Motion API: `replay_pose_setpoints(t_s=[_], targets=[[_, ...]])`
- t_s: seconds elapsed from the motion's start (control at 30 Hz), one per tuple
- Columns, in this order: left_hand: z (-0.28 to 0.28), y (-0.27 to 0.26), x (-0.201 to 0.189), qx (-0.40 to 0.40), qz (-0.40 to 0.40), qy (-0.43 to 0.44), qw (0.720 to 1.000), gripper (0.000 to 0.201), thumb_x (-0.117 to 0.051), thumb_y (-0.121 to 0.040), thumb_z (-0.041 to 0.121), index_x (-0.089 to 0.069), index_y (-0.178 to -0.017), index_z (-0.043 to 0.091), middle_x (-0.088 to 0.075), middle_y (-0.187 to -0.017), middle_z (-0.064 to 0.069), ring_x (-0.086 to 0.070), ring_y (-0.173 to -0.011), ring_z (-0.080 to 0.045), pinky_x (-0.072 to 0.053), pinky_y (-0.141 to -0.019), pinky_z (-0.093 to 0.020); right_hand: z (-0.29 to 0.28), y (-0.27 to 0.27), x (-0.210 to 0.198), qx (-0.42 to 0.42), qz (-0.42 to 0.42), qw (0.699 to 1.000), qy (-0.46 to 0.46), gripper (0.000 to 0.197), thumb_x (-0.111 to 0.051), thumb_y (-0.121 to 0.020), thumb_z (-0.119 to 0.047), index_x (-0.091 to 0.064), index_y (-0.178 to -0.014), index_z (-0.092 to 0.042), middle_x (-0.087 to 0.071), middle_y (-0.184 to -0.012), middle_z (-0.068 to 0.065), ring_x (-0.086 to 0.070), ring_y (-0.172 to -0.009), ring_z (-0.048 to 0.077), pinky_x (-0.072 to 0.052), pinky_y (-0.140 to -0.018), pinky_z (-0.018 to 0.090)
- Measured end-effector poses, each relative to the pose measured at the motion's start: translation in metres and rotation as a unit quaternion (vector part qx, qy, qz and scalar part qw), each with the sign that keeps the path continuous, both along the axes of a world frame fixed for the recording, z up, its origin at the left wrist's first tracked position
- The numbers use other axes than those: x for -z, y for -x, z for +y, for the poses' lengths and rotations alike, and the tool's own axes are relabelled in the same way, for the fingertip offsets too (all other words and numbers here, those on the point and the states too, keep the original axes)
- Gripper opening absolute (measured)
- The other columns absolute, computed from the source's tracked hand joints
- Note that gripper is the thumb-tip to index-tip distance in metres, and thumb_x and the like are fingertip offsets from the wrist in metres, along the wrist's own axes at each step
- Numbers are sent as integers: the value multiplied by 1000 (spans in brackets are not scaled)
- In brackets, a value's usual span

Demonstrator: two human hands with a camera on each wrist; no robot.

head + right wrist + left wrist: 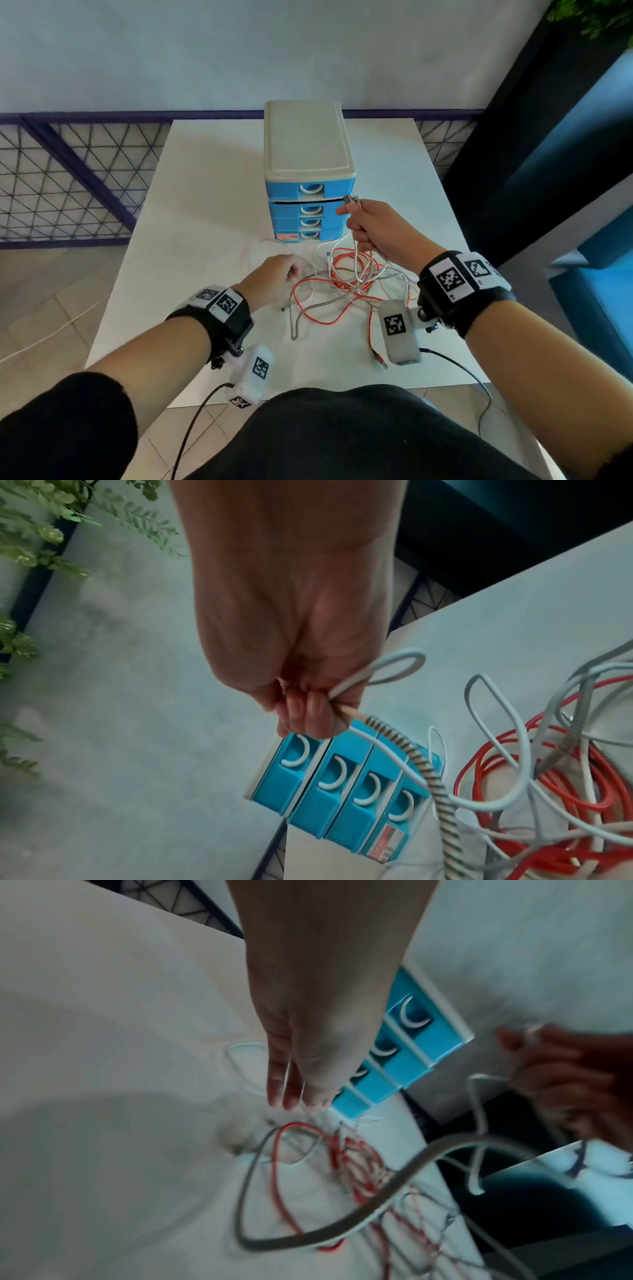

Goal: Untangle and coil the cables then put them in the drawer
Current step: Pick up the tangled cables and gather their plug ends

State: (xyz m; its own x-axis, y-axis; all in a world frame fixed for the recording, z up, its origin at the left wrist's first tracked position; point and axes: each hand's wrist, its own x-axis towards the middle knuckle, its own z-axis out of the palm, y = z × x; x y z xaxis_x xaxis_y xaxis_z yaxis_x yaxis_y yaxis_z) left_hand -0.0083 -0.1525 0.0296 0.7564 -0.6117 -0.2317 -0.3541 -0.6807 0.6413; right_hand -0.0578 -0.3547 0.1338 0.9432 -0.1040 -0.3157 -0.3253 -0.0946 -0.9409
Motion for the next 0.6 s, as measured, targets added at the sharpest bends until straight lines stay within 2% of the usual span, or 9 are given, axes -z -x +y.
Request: replay_pose_setpoints(t_s=[0.07, 0.1, 0.2, 0.3, 0.4, 0.43, 0.5, 0.57, 0.6], targets=[[10, 1, 23, 20, 21, -99, 995, 17, -61, -76, 8, -49, -69, 19, -55, -71, 2, -56, -68, -22, -46, -65, -35, -6, 3, -3, 6, -7, 1000, 18, 23, -37, -104, -22, -57, -95, -14, -36, -63, -4, -31, -50, 7, -30, -43, 18], [14, 1, 32, 32, 32, -132, 990, 21, -63, -71, 12, -45, -63, 21, -54, -69, -1, -56, -67, -25, -46, -64, -36, -8, 6, -5, 9, -9, 1000, 27, 23, -37, -104, -23, -57, -95, -13, -37, -63, -4, -31, -50, 8, -30, -43, 18], [18, 7, 49, 37, 32, -154, 987, 25, -66, -67, 26, -41, -60, 24, -55, -70, 4, -56, -66, -22, -46, -63, -33, -12, 11, -11, 7, -14, 999, 44, 23, -38, -104, -27, -54, -97, -12, -42, -66, -1, -34, -46, 9, -30, -40, 20], [17, 12, 55, 28, 2, -155, 987, 29, -65, -74, 25, -40, -60, 29, -55, -79, 5, -57, -73, -19, -45, -64, -31, -14, 13, -14, -16, -9, 996, 90, 25, -38, -103, -32, -56, -99, -14, -46, -67, 0, -33, -44, 10, -28, -40, 21], [16, 9, 44, 30, 17, -132, 991, 23, -66, -75, 17, -48, -63, 25, -59, -77, 4, -59, -75, -19, -46, -67, -29, -12, 9, -15, -21, -6, 986, 164, 29, -38, -103, -36, -58, -96, -15, -46, -69, -1, -34, -47, 10, -31, -39, 20], [18, 5, 37, 37, 25, -128, 991, 22, -65, -76, 13, -49, -65, 23, -58, -73, 5, -57, -72, -18, -44, -64, -26, -12, 6, -16, -13, -16, 978, 206, 29, -39, -102, -35, -57, -94, -14, -48, -70, 0, -36, -49, 10, -34, -40, 20], [29, -4, 19, 58, 30, -143, 988, 22, -64, -77, 7, -50, -67, 21, -52, -66, 8, -53, -66, -17, -39, -58, -22, -15, -2, -16, 7, -50, 953, 297, 30, -40, -102, -35, -53, -90, -10, -52, -75, 4, -42, -56, 13, -38, -52, 25], [45, -17, -2, 51, 0, -168, 984, 20, -66, -76, 7, -53, -72, 21, -52, -68, 8, -56, -72, -18, -43, -62, -26, -18, -11, -18, 25, -73, 931, 357, 29, -40, -102, -35, -49, -90, -10, -55, -77, 3, -46, -62, 14, -37, -56, 30], [51, -23, -12, 33, -10, -156, 987, 20, -68, -77, 8, -55, -72, 22, -54, -70, 6, -56, -72, -17, -43, -64, -25, -18, -14, -19, 29, -82, 925, 369, 27, -39, -102, -36, -48, -91, -13, -54, -76, -1, -47, -62, 12, -36, -55, 28]])
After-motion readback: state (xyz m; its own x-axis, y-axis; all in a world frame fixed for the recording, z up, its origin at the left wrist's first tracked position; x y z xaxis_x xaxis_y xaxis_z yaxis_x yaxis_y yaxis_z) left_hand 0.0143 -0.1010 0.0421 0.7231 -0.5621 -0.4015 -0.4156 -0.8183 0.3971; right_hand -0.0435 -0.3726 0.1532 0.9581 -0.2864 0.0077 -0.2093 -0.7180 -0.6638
